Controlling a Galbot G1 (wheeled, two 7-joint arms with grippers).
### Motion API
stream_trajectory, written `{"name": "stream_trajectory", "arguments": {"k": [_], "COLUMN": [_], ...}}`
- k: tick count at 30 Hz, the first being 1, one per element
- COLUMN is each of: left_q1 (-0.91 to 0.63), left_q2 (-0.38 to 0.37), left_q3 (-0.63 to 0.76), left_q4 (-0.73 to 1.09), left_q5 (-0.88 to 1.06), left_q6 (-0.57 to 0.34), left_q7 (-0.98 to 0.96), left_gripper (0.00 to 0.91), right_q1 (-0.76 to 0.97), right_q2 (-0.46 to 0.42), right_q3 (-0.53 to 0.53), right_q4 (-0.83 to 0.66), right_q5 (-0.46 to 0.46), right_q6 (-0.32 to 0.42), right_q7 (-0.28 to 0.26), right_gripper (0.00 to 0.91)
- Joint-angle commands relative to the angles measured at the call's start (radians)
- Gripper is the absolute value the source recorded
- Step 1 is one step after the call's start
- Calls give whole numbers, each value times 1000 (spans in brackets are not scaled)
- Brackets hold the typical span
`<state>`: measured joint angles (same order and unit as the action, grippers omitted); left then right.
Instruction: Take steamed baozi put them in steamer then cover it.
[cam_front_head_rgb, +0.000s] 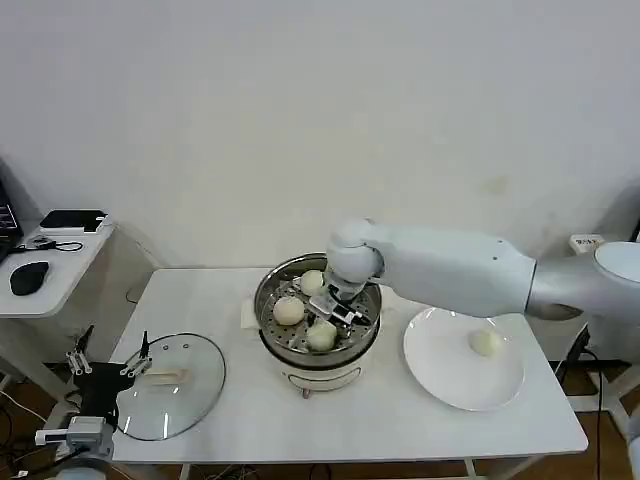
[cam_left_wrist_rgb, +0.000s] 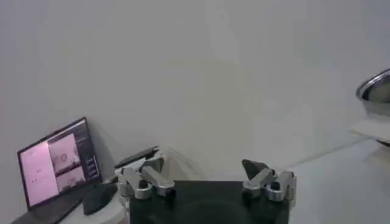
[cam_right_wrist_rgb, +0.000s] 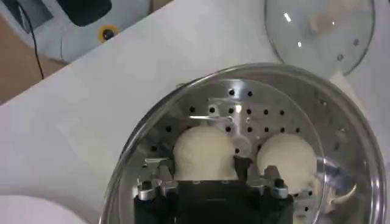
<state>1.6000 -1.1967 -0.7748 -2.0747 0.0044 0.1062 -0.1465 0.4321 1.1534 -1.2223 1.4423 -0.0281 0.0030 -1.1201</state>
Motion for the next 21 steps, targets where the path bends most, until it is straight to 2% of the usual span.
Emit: {"name": "stream_trajectory", "arguments": {"k": [1, 5, 10, 16, 17, 21], "left_q1": [0, -1, -6, -15, -18, -23], "left_q2": [1, 3, 6, 19, 22, 27], "left_q3": [0, 1, 6, 10, 11, 13], "left_q4": [0, 0, 2, 4, 5, 2], "left_q5": [0, -1, -1, -8, -11, -21], "left_q6": [0, 1, 2, 4, 4, 4], "left_q7": [0, 1, 1, 2, 3, 4], "left_gripper": [907, 907, 907, 907, 907, 907], "right_q1": [2, 11, 26, 59, 69, 89], "right_q2": [0, -18, -70, -156, -177, -249], "right_q3": [-1, 2, 61, 172, 187, 200], "right_q4": [3, 10, 7, -45, -63, -105], "right_q5": [-12, -4, 18, 126, 155, 164], "right_q6": [28, 28, -3, -84, -134, -179], "right_q7": [8, 13, 24, 56, 60, 64], "right_gripper": [907, 907, 907, 907, 907, 907]}}
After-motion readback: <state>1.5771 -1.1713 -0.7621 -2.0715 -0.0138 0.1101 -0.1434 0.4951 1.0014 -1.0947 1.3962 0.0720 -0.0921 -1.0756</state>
